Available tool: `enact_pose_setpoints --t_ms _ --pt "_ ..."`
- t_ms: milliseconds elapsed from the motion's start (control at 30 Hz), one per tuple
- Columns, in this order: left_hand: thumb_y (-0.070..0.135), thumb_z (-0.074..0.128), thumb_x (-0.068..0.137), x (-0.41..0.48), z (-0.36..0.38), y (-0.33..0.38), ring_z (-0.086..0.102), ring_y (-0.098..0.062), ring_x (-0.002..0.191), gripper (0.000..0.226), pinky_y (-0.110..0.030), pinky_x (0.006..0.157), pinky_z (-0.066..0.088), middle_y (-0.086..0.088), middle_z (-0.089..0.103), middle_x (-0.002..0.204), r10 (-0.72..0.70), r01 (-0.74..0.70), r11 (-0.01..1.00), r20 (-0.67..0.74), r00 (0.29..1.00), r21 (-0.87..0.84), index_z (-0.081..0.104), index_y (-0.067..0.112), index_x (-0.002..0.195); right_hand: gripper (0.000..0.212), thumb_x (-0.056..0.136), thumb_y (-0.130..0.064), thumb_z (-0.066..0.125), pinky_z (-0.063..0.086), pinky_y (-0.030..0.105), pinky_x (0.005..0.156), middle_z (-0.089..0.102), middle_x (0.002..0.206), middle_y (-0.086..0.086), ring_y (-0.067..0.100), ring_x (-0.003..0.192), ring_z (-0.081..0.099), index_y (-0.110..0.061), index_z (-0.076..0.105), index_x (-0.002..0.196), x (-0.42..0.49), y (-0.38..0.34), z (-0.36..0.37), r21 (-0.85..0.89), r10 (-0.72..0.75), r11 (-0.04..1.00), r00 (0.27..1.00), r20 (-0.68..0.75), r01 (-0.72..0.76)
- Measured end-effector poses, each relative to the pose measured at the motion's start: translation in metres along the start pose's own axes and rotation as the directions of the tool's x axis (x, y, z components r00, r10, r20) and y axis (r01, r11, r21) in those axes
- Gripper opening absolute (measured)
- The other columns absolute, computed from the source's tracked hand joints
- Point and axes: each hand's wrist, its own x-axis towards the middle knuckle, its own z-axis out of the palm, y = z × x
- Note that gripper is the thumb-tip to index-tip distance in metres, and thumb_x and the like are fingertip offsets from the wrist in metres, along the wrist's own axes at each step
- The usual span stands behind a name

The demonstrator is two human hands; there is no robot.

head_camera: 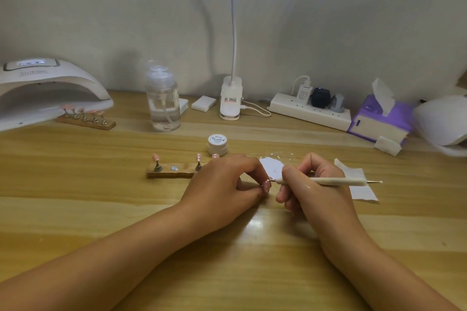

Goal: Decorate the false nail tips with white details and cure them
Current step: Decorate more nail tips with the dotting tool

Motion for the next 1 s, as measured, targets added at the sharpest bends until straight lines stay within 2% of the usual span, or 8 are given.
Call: enact_pose_setpoints --t_ms 233,400,533,600,667,733,867,1000 --pt "0.026 0.073 0.079 0.0 -0.001 0.001 0.055 -0.001 0.063 0.015 -0.025 0.063 0.039 0.032 0.059 0.084 0.011 -0.011 1.0 -0.003 1.0 0.005 0.064 0.038 0.078 0.022 0.081 -0.005 0.061 0.039 0.018 0.041 0.065 0.054 0.016 0.012 0.042 0.05 -0.01 0.046 0.066 0.001 0.003 0.0 -0.048 -0.019 0.999 1.0 0.013 0.019" --pt "0.027 0.071 0.078 0.0 -0.001 0.003 0.055 0.001 0.062 0.01 -0.023 0.062 0.036 0.035 0.059 0.082 0.006 -0.006 1.0 -0.007 1.0 -0.002 0.067 0.036 0.078 0.027 0.082 -0.004 0.059 0.035 0.016 0.037 0.06 0.048 0.011 0.01 0.038 0.044 -0.015 0.044 0.061 0.002 0.003 -0.003 0.036 -0.029 0.999 0.998 -0.056 0.031" --pt "0.025 0.071 0.08 0.0 -0.002 0.003 0.056 0.005 0.064 0.012 -0.023 0.065 0.04 0.035 0.061 0.084 -0.004 0.004 1.0 0.006 1.0 -0.018 0.067 0.036 0.079 0.024 0.088 -0.01 0.06 0.033 0.016 0.037 0.053 0.045 0.002 0.008 0.038 0.039 -0.014 0.046 0.069 0.006 0.005 -0.008 0.102 -0.059 0.992 0.989 -0.136 0.074" --pt "0.024 0.072 0.082 -0.001 -0.002 0.004 0.057 0.005 0.065 0.015 -0.016 0.078 0.04 0.037 0.061 0.081 -0.014 0.014 1.0 0.01 1.0 -0.012 0.066 0.037 0.078 0.025 0.091 -0.023 0.066 0.033 0.014 0.039 0.051 0.048 -0.003 0.005 0.04 0.041 -0.012 0.049 0.076 0.011 0.004 -0.014 0.024 -0.143 0.988 0.974 -0.174 0.15" --pt "0.025 0.072 0.084 -0.001 -0.002 0.004 0.058 0.006 0.066 0.017 -0.003 0.081 0.024 0.039 0.059 0.076 -0.025 0.024 1.0 0.013 1.0 0.006 0.064 0.038 0.077 0.034 0.087 -0.039 0.07 0.038 0.015 0.044 0.056 0.053 -0.001 0.004 0.044 0.047 -0.009 0.056 0.08 0.014 0.003 -0.018 -0.095 -0.215 0.975 0.966 -0.146 0.203" --pt "0.027 0.072 0.084 -0.001 -0.002 0.005 0.058 0.006 0.065 0.015 0.0 0.081 0.016 0.04 0.059 0.075 -0.038 0.038 0.999 0.013 0.999 0.018 0.064 0.038 0.078 0.037 0.083 -0.05 0.069 0.044 0.025 0.052 0.067 0.06 0.0 0.006 0.049 0.053 -0.014 0.061 0.082 0.016 0.004 -0.021 -0.234 -0.186 0.958 0.979 -0.082 0.163" --pt "0.026 0.071 0.085 0.0 -0.002 0.006 0.057 0.009 0.064 0.014 -0.007 0.093 0.012 0.041 0.057 0.073 -0.04 0.04 0.999 0.004 0.999 0.01 0.065 0.037 0.078 0.012 0.087 -0.035 0.061 0.042 0.033 0.061 0.074 0.07 -0.005 0.0 0.051 0.055 -0.024 0.057 0.087 0.018 0.01 -0.023 -0.371 -0.106 0.926 0.993 -0.058 0.077" --pt "0.028 0.072 0.085 0.0 -0.002 0.006 0.057 0.008 0.063 0.013 -0.017 0.099 0.018 0.042 0.057 0.071 -0.04 0.04 0.999 0.008 0.999 0.011 0.064 0.037 0.078 0.016 0.082 -0.028 0.063 0.042 0.031 0.061 0.074 0.066 -0.006 0.0 0.051 0.059 -0.016 0.053 0.083 0.018 0.01 -0.023 -0.395 -0.074 0.918 0.996 -0.055 0.047"
